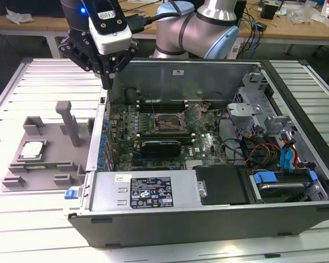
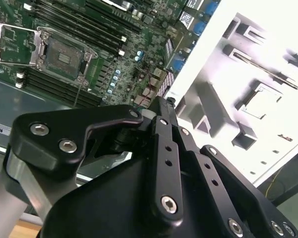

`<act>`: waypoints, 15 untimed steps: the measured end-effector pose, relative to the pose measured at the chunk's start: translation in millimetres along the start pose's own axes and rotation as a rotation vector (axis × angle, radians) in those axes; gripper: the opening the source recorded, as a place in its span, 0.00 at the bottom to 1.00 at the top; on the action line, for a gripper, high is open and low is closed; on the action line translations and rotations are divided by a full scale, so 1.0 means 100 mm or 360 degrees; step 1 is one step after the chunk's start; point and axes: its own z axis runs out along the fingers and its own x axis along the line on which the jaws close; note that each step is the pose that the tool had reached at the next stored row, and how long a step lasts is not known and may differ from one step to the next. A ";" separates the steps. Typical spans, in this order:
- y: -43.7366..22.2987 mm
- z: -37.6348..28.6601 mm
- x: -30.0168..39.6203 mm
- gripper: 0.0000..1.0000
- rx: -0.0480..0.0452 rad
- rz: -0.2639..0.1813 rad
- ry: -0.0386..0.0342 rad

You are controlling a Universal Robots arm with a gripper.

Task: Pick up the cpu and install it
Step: 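Reach for the cpu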

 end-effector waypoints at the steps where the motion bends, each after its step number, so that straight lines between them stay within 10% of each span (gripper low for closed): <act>1: -0.001 -0.001 0.010 0.11 0.0000 0.0000 0.0000; 15: -0.032 0.012 0.444 0.11 -0.0001 0.0000 -0.0007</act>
